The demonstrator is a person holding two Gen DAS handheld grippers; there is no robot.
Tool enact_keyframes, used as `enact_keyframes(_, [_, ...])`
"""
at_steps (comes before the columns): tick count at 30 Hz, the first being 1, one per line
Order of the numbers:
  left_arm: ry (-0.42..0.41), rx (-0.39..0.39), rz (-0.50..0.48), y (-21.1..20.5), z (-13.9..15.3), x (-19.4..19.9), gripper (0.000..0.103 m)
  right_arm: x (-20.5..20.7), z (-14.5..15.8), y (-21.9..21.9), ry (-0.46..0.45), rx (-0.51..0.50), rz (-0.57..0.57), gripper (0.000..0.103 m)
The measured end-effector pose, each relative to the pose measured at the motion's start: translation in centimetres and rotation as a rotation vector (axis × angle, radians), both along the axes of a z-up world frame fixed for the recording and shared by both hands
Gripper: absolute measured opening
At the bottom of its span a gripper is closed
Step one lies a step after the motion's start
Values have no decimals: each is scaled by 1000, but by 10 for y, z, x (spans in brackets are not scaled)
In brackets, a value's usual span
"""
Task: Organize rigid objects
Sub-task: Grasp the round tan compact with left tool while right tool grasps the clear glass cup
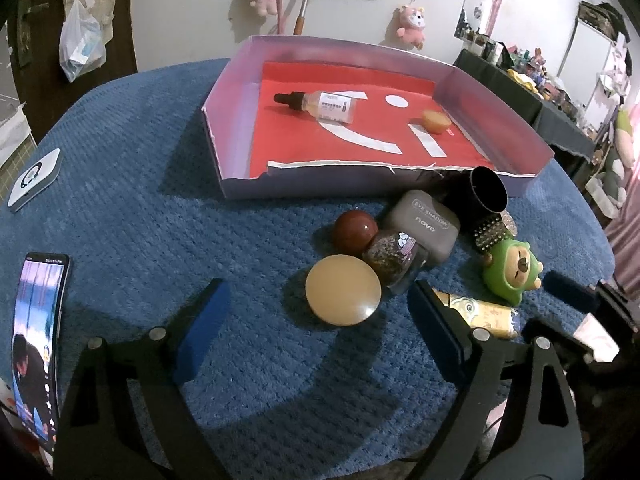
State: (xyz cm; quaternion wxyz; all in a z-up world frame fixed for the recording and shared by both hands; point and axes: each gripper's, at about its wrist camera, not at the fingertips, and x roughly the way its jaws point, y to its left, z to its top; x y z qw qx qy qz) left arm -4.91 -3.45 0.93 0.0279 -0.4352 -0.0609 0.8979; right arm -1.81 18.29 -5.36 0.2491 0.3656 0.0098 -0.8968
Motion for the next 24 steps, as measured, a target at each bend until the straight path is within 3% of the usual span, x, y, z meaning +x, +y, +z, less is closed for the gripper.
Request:
enact_keyframes(6, [-4,9,-2,-2,-3,-1,86,-5,-4,8,1,-6,-60,62])
enact_keyframes(24, [1,-22,-2,0,-8,-2,86,-23,-5,32,43,106,-175,57])
